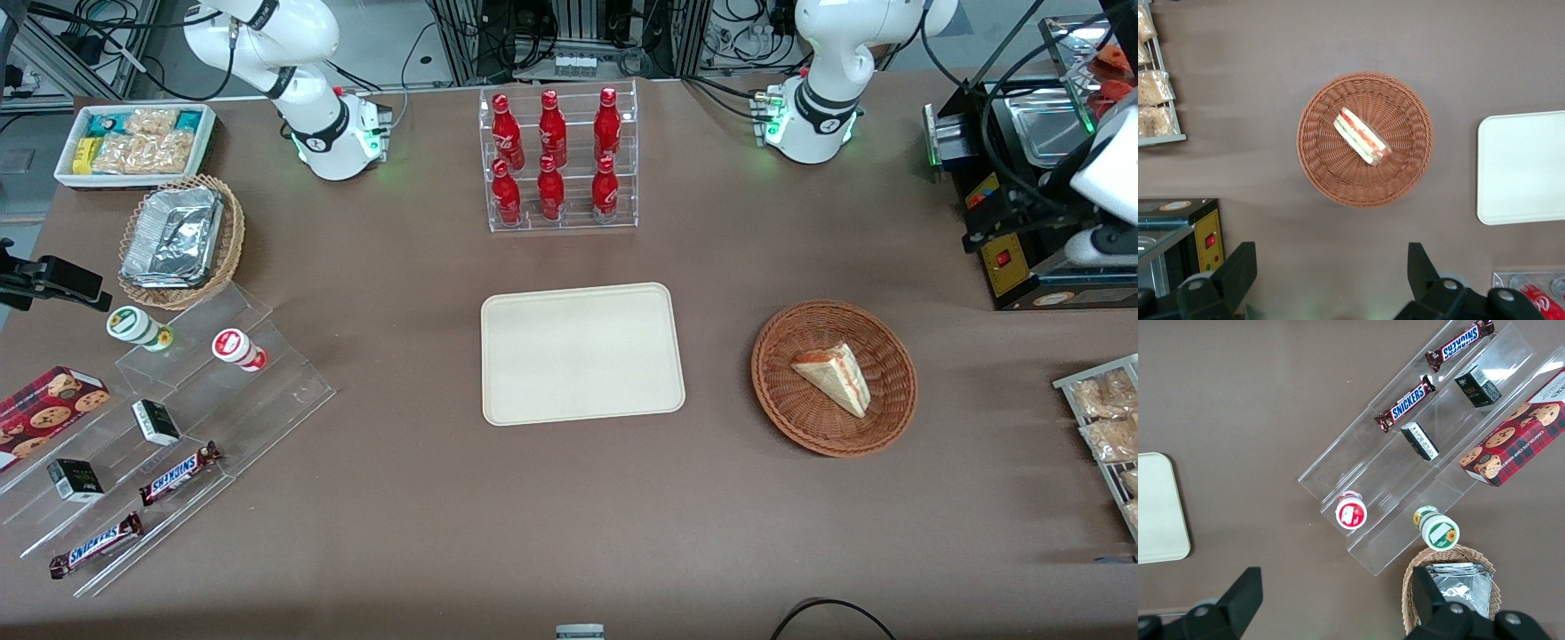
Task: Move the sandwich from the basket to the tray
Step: 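Move the left gripper down over the wrapped sandwich in the wicker basket, then close the left gripper on the sandwich's crust edge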
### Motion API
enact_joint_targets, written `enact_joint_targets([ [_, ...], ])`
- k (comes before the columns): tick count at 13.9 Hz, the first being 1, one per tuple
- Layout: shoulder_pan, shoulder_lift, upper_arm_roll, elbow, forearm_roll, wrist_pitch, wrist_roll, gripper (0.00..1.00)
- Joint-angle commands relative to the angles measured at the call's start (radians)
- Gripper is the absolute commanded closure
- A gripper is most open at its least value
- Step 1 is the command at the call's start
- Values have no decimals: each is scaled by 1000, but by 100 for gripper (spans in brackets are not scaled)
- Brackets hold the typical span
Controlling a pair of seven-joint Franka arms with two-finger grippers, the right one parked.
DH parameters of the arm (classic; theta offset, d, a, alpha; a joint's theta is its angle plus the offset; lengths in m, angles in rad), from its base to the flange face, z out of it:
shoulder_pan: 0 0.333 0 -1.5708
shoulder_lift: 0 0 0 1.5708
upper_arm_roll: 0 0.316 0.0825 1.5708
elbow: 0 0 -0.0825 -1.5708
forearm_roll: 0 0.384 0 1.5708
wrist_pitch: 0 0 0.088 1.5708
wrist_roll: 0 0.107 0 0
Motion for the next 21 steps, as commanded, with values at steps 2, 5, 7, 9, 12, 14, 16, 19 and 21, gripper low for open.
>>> enact_joint_targets([
  [2,-7,126,-33,-53,19,141,-124,0],
  [5,-9,158,-56,-230,18,376,-310,0],
  [7,-7,161,-58,-345,18,520,-415,0],
  [9,-9,163,-64,-430,18,646,-624,0],
  [12,-9,142,-76,-592,19,868,-782,0],
  [14,-10,134,-76,-657,19,967,-855,0],
  [16,-9,138,-76,-680,21,973,-863,0],
  [19,-9,155,-76,-685,19,979,-873,0],
  [21,-7,186,-76,-686,19,998,-888,0],
])
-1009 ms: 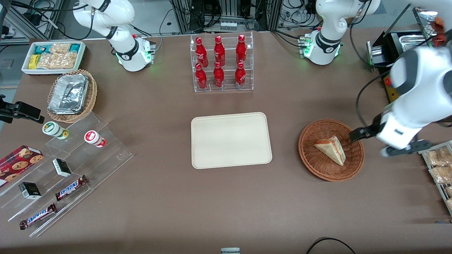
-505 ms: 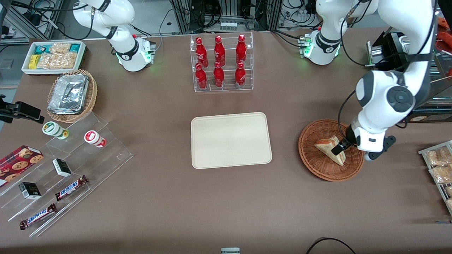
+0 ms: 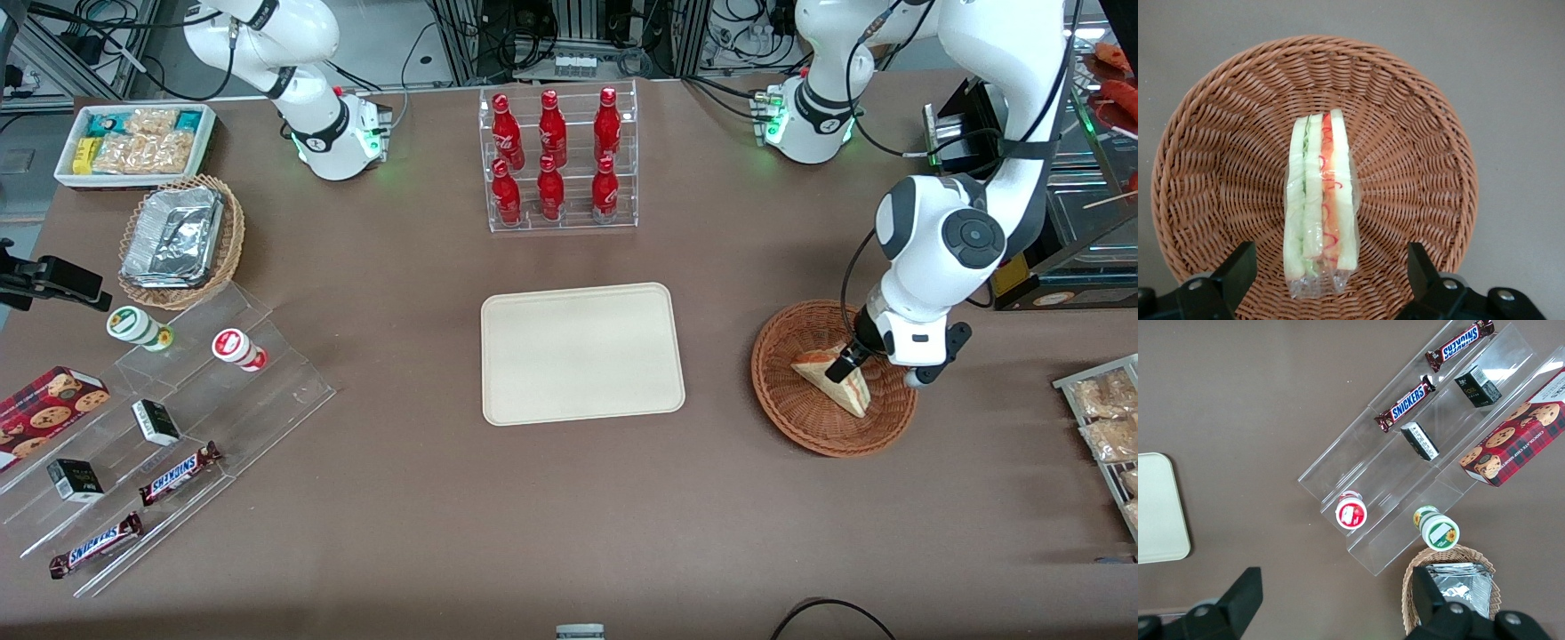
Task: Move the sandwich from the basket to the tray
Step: 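Close the left gripper on the sandwich's crust edge, then lift the sandwich and carry it with the left gripper over the cream tray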
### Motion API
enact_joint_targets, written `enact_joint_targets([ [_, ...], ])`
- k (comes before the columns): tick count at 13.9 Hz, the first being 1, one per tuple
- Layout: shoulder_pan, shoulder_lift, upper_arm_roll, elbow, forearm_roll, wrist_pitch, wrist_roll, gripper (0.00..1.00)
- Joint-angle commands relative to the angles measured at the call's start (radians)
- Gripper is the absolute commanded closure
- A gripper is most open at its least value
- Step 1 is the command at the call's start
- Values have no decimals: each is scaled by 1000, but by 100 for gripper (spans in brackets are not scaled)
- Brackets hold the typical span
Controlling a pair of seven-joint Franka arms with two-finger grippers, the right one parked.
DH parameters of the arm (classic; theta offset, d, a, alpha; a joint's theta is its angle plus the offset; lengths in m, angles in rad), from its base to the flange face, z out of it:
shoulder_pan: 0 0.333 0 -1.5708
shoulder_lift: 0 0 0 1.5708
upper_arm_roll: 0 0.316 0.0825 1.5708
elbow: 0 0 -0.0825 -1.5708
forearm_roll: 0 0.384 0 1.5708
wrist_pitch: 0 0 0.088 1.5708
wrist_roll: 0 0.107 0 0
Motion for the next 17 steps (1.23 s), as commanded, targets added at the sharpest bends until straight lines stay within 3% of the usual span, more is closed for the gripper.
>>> enact_joint_targets([
  [1,1,32,-2,-22,16,62,-47,0],
  [4,1,76,-2,-21,16,106,-50,0],
  [5,1,84,-2,-16,16,106,-52,4],
  [6,4,86,-1,-13,13,106,-73,28],
  [8,11,93,2,-12,15,105,-76,95],
  [9,11,93,2,-6,15,100,-72,100],
  [12,6,58,1,45,19,4,-70,100],
  [14,1,8,-8,150,18,-202,-36,100],
  [17,0,6,-89,418,16,-505,-35,100],
])
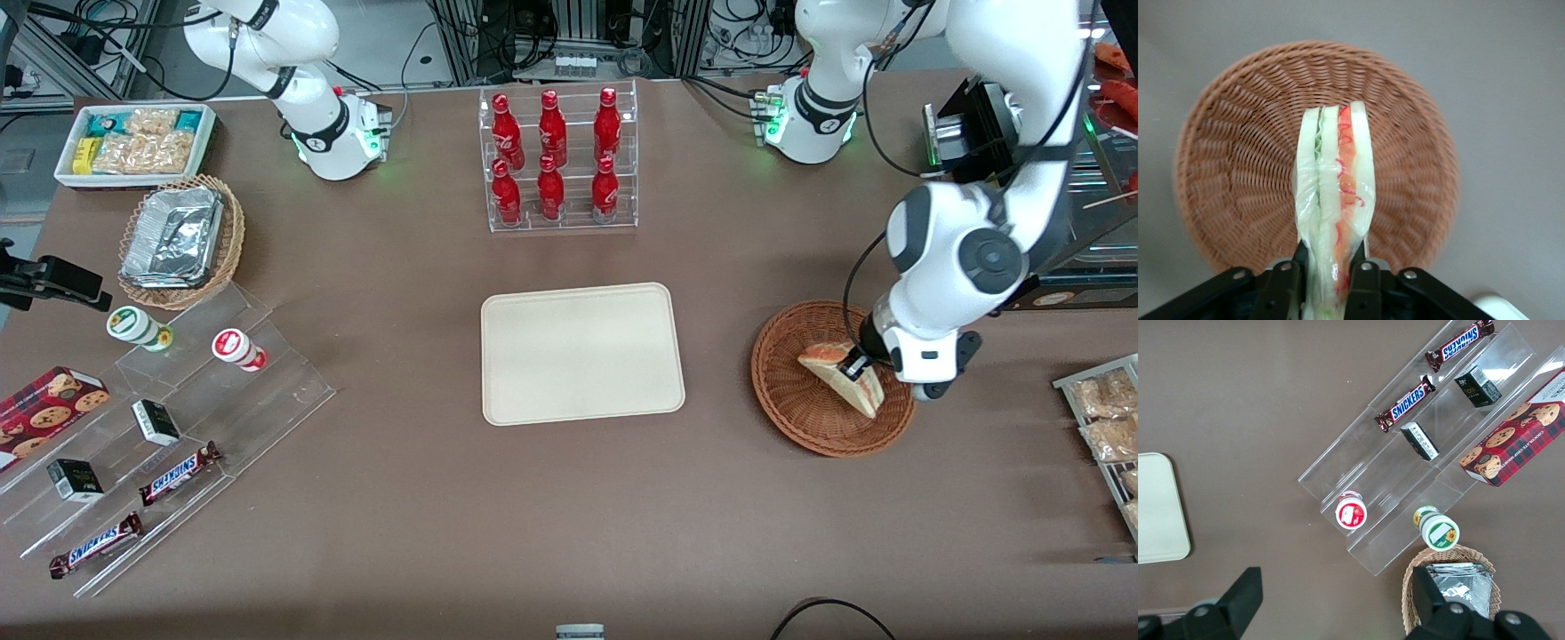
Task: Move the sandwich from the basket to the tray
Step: 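Lift the sandwich and carry it with the left gripper over the cream tray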
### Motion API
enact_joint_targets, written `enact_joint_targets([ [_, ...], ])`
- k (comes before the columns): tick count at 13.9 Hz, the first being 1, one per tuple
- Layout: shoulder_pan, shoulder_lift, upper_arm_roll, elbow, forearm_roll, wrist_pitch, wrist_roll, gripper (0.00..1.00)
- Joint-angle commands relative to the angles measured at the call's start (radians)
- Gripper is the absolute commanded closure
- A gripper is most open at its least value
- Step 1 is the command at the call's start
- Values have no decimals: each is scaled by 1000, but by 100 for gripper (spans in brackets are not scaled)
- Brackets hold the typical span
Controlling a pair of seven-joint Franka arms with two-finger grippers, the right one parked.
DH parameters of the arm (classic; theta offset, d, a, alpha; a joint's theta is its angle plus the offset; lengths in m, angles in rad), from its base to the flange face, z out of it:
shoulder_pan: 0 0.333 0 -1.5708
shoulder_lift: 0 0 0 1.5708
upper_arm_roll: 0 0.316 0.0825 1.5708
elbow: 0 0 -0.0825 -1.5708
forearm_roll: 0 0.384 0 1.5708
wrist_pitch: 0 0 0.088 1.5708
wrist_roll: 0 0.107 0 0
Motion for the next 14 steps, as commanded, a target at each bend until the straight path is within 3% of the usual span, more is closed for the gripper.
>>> enact_joint_targets([
  [1,-3,18,-88,244,15,-212,-7,100],
  [4,-4,66,-207,405,15,-335,-3,100],
  [7,-32,106,-328,424,39,-331,5,100],
  [9,-126,169,-347,436,125,-302,-1,100],
  [14,-279,366,-340,534,159,-205,2,100],
])
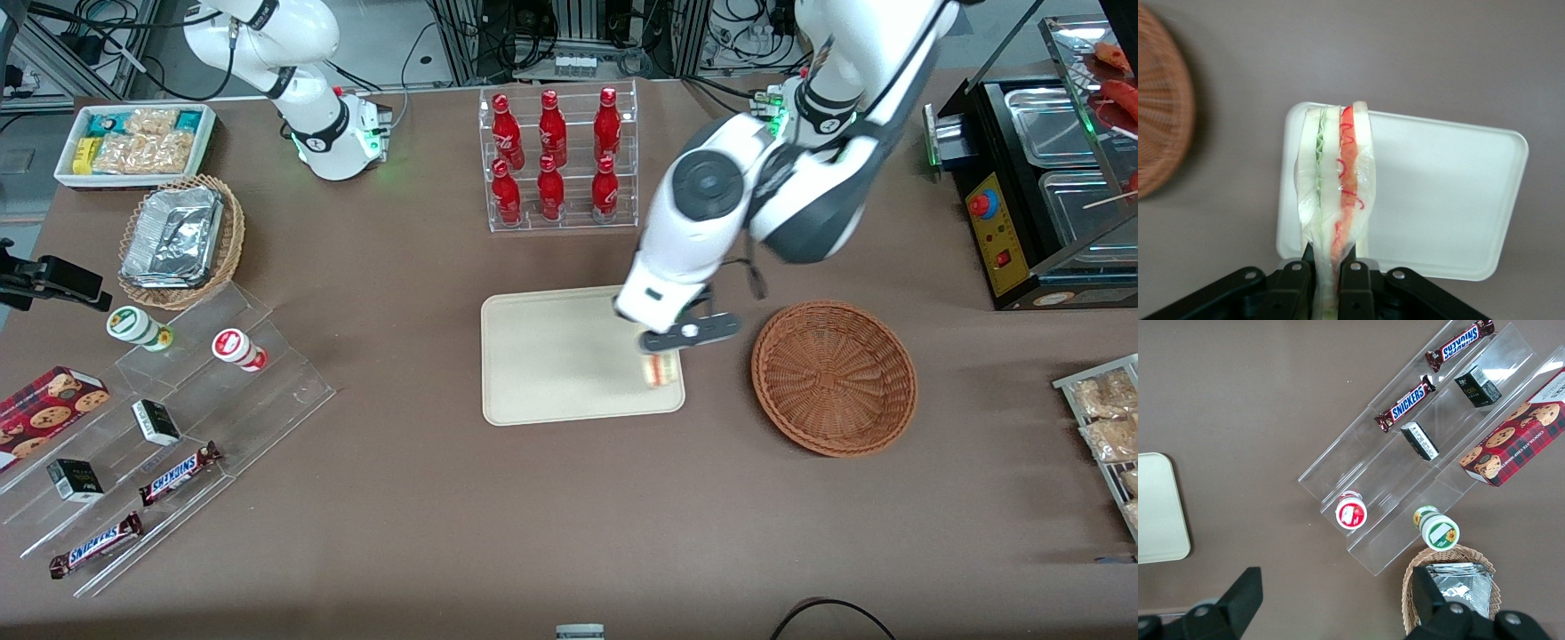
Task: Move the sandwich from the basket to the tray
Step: 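Lift the sandwich and carry it with the left gripper over the cream tray, then lower the sandwich onto the tray and open the left gripper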
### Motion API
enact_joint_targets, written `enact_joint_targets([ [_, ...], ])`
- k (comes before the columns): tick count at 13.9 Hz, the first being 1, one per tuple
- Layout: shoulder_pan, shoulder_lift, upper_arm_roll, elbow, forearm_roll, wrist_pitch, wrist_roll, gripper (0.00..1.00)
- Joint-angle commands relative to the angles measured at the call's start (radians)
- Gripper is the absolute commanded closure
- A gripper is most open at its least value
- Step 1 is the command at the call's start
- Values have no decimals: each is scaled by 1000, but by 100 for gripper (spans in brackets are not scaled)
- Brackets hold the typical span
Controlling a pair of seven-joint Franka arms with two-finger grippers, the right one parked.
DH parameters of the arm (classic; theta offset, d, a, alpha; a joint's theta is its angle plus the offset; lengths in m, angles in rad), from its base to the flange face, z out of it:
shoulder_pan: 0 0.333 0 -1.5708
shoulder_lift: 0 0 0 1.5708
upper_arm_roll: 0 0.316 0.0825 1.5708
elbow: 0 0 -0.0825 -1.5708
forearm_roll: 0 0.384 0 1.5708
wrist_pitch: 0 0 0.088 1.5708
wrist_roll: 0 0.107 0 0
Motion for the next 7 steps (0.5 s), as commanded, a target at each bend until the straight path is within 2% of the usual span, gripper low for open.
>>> enact_joint_targets([
  [1,-67,133,3,84,91,56,1,100],
  [3,-124,196,6,86,153,113,-12,100],
  [7,-159,269,8,87,174,184,-13,100],
])
